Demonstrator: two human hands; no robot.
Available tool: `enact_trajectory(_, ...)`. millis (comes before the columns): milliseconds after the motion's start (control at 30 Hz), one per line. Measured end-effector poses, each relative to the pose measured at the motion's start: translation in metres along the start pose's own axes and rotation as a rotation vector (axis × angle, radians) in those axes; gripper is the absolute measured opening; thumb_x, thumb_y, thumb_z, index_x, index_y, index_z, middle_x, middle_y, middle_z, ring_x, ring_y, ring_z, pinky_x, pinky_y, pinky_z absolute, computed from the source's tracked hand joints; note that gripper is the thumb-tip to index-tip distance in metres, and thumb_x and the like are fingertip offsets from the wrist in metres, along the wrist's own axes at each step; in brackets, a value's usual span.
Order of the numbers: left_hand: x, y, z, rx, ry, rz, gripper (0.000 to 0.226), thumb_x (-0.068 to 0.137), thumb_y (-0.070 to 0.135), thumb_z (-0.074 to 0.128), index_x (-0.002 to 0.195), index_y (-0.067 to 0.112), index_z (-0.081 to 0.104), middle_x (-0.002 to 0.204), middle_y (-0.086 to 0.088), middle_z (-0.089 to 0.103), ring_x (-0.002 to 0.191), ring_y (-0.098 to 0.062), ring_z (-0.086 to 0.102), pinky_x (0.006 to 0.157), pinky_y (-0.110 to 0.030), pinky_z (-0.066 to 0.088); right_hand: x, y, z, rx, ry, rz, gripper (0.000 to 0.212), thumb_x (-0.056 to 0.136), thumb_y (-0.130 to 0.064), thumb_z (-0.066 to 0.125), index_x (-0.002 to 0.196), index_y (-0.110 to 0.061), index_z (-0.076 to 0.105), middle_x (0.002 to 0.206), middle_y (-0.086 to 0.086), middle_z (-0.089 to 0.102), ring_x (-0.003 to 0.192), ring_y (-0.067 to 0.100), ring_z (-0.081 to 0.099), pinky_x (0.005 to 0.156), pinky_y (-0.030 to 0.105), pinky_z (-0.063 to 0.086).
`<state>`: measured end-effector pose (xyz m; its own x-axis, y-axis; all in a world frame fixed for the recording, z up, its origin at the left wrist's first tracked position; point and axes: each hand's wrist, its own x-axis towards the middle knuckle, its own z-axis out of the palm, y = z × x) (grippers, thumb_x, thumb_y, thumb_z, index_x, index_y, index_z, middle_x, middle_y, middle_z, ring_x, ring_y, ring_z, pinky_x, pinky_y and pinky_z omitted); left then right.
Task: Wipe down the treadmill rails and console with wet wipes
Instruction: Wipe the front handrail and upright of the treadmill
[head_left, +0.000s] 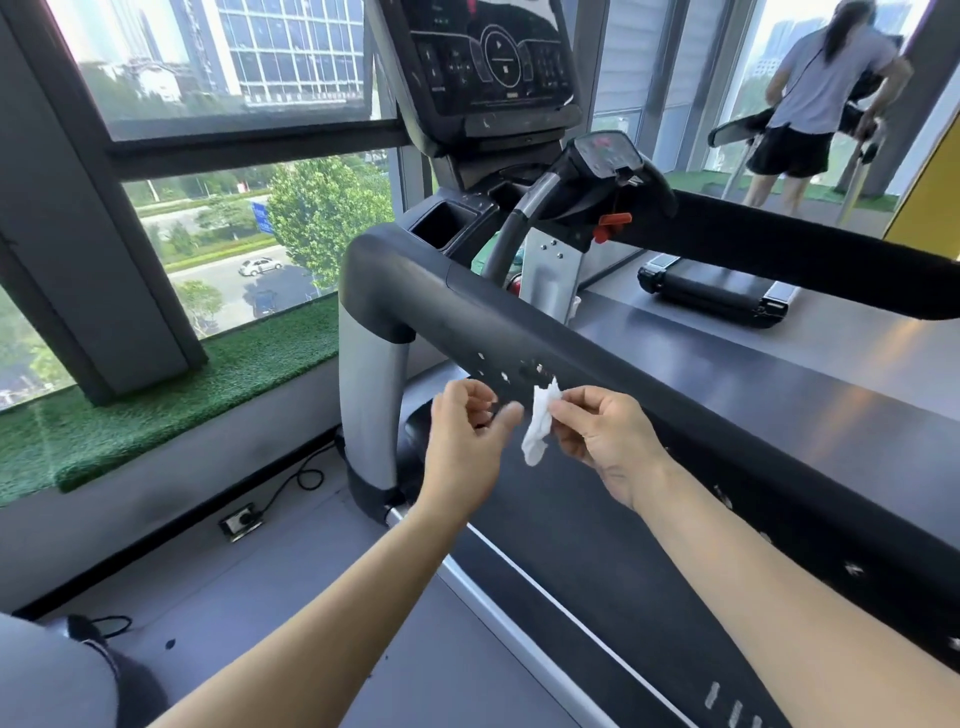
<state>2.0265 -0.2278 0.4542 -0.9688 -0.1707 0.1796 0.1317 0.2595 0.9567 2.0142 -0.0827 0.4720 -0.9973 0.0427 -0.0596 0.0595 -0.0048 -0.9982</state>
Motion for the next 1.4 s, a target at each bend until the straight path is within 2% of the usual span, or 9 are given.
enact_trajectory(100, -0.015, 0.007, 0.011, -0.013, -0.227, 0.021, 0.021, 0.082, 0.03, 0.072, 0.09, 0.027, 0.053, 0.096, 0.01, 0.059, 0.08, 0.003, 0.058, 0.07, -0.019, 0.045, -0.012, -0.002, -0.012, -0.011, -0.036, -0.034, 0.011, 0.089, -0.008, 0.063, 0.078, -0.01, 0.065, 0.069, 0.005, 0.061, 0.07, 0.02, 0.049, 0.069, 0.03, 0.042)
enact_trajectory(233, -0.018, 0.01, 0.023, -0.102, -0.273, 0.006, 0.014, 0.084, 0.025, 0.072, 0.078, 0.024, 0.059, 0.081, 0.005, 0.064, 0.075, -0.009, 0.059, 0.078, -0.036, 0.049, -0.023, -0.008, -0.023, 0.001, -0.122, -0.072, 0.012, 0.089, -0.008, 0.062, 0.077, -0.008, 0.065, 0.064, 0.003, 0.064, 0.062, 0.019, 0.055, 0.067, 0.028, 0.047)
enact_trajectory(467, -0.019, 0.017, 0.028, -0.191, -0.371, -0.035, 0.014, 0.079, 0.037, 0.065, 0.07, 0.028, 0.059, 0.072, -0.005, 0.06, 0.073, -0.018, 0.053, 0.079, -0.038, 0.047, -0.029, -0.013, -0.037, 0.084, -0.088, -0.056, 0.01, 0.088, -0.006, 0.062, 0.078, -0.005, 0.065, 0.075, 0.014, 0.065, 0.071, 0.025, 0.057, 0.075, 0.034, 0.049)
enact_trajectory(600, -0.011, 0.016, 0.023, -0.234, -0.299, -0.079, 0.02, 0.094, 0.011, 0.057, 0.076, 0.016, 0.052, 0.076, -0.006, 0.056, 0.076, -0.019, 0.052, 0.073, -0.026, 0.049, -0.026, -0.016, -0.04, 0.191, -0.007, 0.001, 0.015, 0.094, -0.008, 0.054, 0.08, -0.008, 0.059, 0.074, 0.004, 0.067, 0.064, 0.012, 0.064, 0.063, 0.024, 0.055)
enact_trajectory(767, -0.009, 0.013, 0.018, -0.306, -0.177, -0.182, 0.024, 0.097, 0.006, 0.05, 0.075, 0.012, 0.045, 0.074, -0.005, 0.052, 0.067, -0.01, 0.054, 0.066, -0.02, 0.048, -0.023, -0.017, -0.039, 0.347, 0.037, 0.061, 0.019, 0.098, -0.007, 0.047, 0.08, -0.01, 0.054, 0.069, 0.002, 0.068, 0.061, 0.012, 0.065, 0.065, 0.026, 0.057)
enact_trajectory(900, -0.016, 0.022, 0.022, -0.499, -0.235, -0.409, 0.011, 0.096, 0.017, 0.054, 0.093, 0.007, 0.053, 0.089, -0.009, 0.059, 0.082, -0.017, 0.061, 0.075, -0.028, 0.053, -0.024, -0.018, -0.028, 0.306, 0.046, 0.023, 0.017, 0.099, -0.006, 0.045, 0.084, -0.008, 0.053, 0.083, 0.008, 0.066, 0.071, 0.017, 0.064, 0.064, 0.025, 0.057)
enact_trajectory(1033, -0.015, 0.032, 0.017, -0.67, -0.305, -0.534, 0.038, 0.088, 0.039, 0.062, 0.109, 0.008, 0.064, 0.096, -0.007, 0.067, 0.091, -0.021, 0.063, 0.089, -0.034, 0.051, -0.024, -0.018, -0.026, 0.123, -0.007, -0.062, 0.012, 0.098, -0.005, 0.047, 0.089, -0.005, 0.054, 0.094, 0.012, 0.066, 0.083, 0.02, 0.064, 0.077, 0.03, 0.057)
enact_trajectory(1233, -0.007, 0.03, 0.022, -0.962, -0.119, -0.689, 0.013, 0.095, 0.003, 0.052, 0.103, 0.002, 0.062, 0.08, -0.008, 0.069, 0.073, -0.015, 0.064, 0.066, -0.025, 0.058, -0.024, -0.019, -0.021, 0.452, 0.037, 0.166, 0.015, 0.097, 0.0, 0.045, 0.09, -0.007, 0.056, 0.085, 0.01, 0.068, 0.075, 0.022, 0.065, 0.073, 0.034, 0.054)
enact_trajectory(1400, -0.003, 0.025, 0.017, -1.051, -0.075, -0.709, 0.021, 0.097, 0.004, 0.047, 0.117, 0.002, 0.056, 0.092, -0.012, 0.066, 0.079, -0.019, 0.063, 0.078, -0.032, 0.054, -0.021, -0.01, -0.019, 0.1, 0.296, 0.12, 0.013, 0.09, 0.0, 0.054, 0.085, -0.011, 0.056, 0.079, 0.007, 0.061, 0.064, 0.013, 0.058, 0.066, 0.027, 0.052)
